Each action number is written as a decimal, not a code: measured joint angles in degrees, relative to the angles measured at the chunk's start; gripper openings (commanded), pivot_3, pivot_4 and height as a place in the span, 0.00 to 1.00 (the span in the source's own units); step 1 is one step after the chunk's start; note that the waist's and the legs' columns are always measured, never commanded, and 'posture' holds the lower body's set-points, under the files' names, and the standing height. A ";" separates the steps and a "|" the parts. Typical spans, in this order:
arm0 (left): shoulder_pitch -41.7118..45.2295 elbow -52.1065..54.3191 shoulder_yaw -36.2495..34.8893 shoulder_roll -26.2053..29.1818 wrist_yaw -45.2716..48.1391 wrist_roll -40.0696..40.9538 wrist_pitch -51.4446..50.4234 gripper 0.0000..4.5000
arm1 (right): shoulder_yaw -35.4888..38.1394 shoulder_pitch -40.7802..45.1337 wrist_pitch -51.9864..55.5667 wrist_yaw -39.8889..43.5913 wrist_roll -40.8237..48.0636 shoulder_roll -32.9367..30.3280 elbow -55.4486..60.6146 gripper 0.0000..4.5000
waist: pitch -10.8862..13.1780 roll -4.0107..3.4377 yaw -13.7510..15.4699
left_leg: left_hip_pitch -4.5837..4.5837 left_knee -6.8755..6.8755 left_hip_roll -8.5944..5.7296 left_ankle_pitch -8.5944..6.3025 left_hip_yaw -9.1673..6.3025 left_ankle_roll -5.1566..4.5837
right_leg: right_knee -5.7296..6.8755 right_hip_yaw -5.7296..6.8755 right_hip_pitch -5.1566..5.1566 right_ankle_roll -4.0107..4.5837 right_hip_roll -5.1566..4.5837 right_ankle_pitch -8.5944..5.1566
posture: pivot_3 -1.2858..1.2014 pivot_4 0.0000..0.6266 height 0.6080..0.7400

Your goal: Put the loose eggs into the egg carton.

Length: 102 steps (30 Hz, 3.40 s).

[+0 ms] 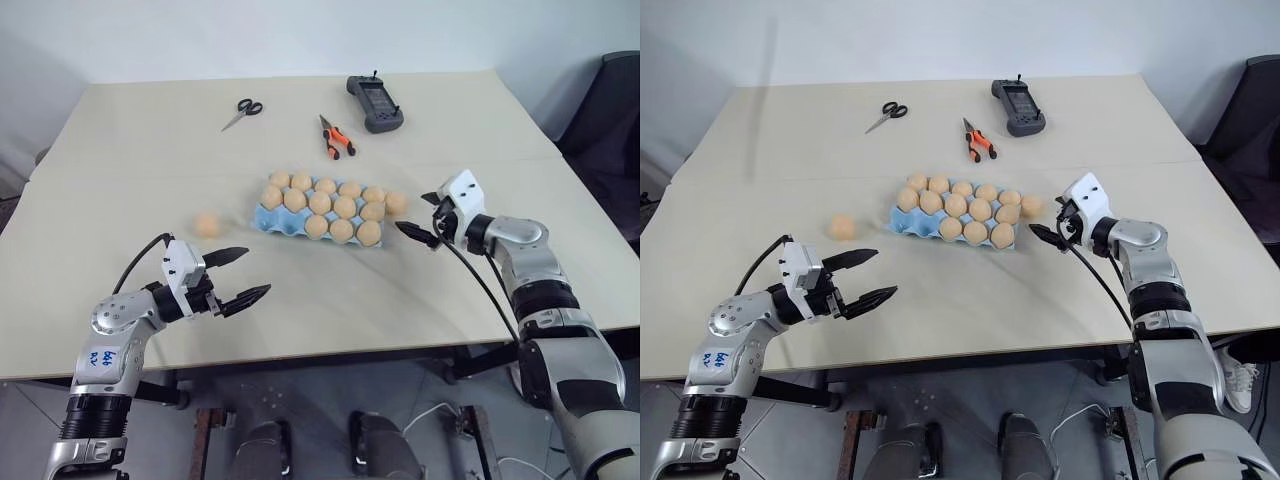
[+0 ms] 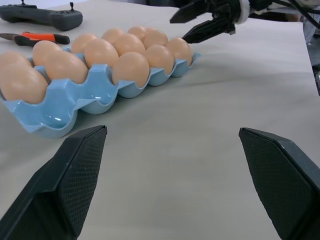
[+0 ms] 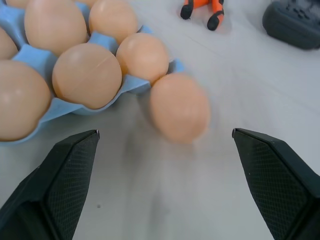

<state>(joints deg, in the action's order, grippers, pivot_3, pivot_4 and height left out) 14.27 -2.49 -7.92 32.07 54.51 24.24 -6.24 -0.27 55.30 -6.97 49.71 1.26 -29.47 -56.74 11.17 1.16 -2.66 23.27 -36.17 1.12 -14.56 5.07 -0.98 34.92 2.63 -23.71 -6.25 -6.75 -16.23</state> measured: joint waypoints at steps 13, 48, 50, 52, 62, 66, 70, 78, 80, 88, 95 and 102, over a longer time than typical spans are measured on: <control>1.15 -0.12 0.03 0.06 0.25 0.00 -0.03 1.00 | -4.35 10.05 -5.52 -4.93 -8.62 3.73 -16.17 0.99 | 0.01 -0.01 -0.75 | 0.00 0.00 0.12 0.07 0.16 0.09 | 0.12 0.02 -0.02 0.00 0.07 0.00 | 0.52 0.24 1.00; -7.71 3.53 -7.97 3.18 -3.99 0.42 -0.82 1.00 | -1.84 12.15 3.42 10.80 -4.28 9.06 -3.07 0.37 | 0.05 -0.08 -2.09 | -0.07 0.00 0.48 -0.16 0.41 0.20 | 0.19 0.40 -0.15 0.22 0.13 0.04 | 0.52 0.24 1.00; -7.79 3.50 -8.09 3.21 -4.05 0.48 -0.83 1.00 | -1.84 12.13 8.48 10.61 -2.03 13.36 3.42 0.37 | 0.05 -0.08 -2.17 | -0.06 0.00 0.53 -0.18 0.43 0.21 | 0.40 0.49 -0.28 0.33 0.14 0.03 | 0.52 0.24 1.00; -7.79 3.39 -8.51 3.20 -4.37 0.49 -0.85 1.00 | -2.15 12.21 13.12 8.34 -0.98 18.04 8.24 0.37 | 0.05 -0.08 -2.13 | -0.06 -0.01 0.56 -0.17 0.43 0.27 | 0.68 0.54 -0.45 0.41 0.13 0.01 | 0.52 0.24 1.00; -8.35 3.35 -8.98 1.65 -6.64 0.47 -0.67 1.00 | -6.73 15.49 14.49 -4.50 -3.02 30.82 2.14 0.37 | 0.04 -0.07 -1.90 | 0.05 0.01 0.55 -0.18 0.74 0.34 | 0.83 0.61 -0.80 0.55 0.02 0.03 | 0.52 0.24 1.00; -9.30 4.28 -8.92 0.58 -7.55 0.46 -0.66 1.00 | -6.44 18.36 11.31 -8.04 -3.41 31.66 -3.24 0.53 | 0.04 -0.07 -2.11 | 0.05 0.04 0.60 -0.17 0.78 0.36 | 0.83 0.63 -0.83 0.56 0.03 0.03 | 0.52 0.24 1.00; -9.84 4.40 -8.92 0.36 -8.14 0.46 -0.66 1.00 | -5.99 18.92 9.15 -8.54 -3.41 32.04 -6.44 0.79 | 0.04 -0.06 -2.21 | 0.04 0.04 0.62 -0.19 0.86 0.39 | 0.82 0.64 -0.85 0.56 0.04 0.03 | 0.52 0.24 1.00; -9.69 4.71 -8.75 0.05 -8.76 0.46 -0.65 1.00 | -4.70 18.28 5.36 -5.01 -1.45 32.20 -5.25 1.00 | 0.04 -0.06 -2.17 | 0.04 0.02 0.66 -0.22 0.96 0.38 | 0.81 0.64 -0.88 0.56 0.06 0.03 | 0.52 0.24 1.00; -9.37 4.84 -8.68 0.01 -9.00 0.44 -0.55 1.00 | -4.65 15.41 5.20 -2.04 -0.02 30.66 1.85 1.00 | 0.03 -0.04 -2.07 | 0.04 0.03 0.66 -0.26 0.94 0.36 | 0.80 0.65 -0.87 0.56 0.05 0.03 | 0.52 0.24 1.00; -12.24 5.17 -11.48 0.44 -10.26 0.44 0.48 1.00 | -3.68 -12.68 8.84 10.16 8.38 14.35 38.06 1.00 | -0.04 0.06 -0.29 | 0.04 -0.03 0.66 -0.55 1.12 0.31 | 0.64 1.11 -0.83 0.54 -0.07 0.04 | 0.52 0.24 1.00; -12.60 5.03 -12.55 1.11 -11.13 0.43 0.56 1.00 | 4.05 -31.08 11.36 10.84 17.13 5.25 54.15 1.00 | -0.04 0.06 -0.34 | -0.14 -0.13 0.80 -0.69 1.50 0.03 | 0.59 1.25 -0.81 0.58 -0.04 0.04 | 0.52 0.24 1.00; -19.27 5.06 -19.13 1.60 -14.59 0.09 2.73 1.00 | 7.64 -43.00 15.61 11.82 23.70 -0.29 63.72 1.00 | -0.03 0.07 -0.41 | -0.35 -0.27 0.95 -0.78 1.64 0.29 | 0.53 1.07 -0.78 0.83 -0.04 0.17 | 0.52 0.24 1.00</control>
<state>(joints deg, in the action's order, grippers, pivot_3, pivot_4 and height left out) -5.00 2.56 -27.05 33.67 39.92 24.33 -3.51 7.37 12.30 8.64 61.53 24.96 -29.77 6.98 11.13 1.22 -3.06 22.93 -36.44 2.07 -15.34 6.71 -0.69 35.45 3.70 -24.49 -5.42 -6.79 -16.07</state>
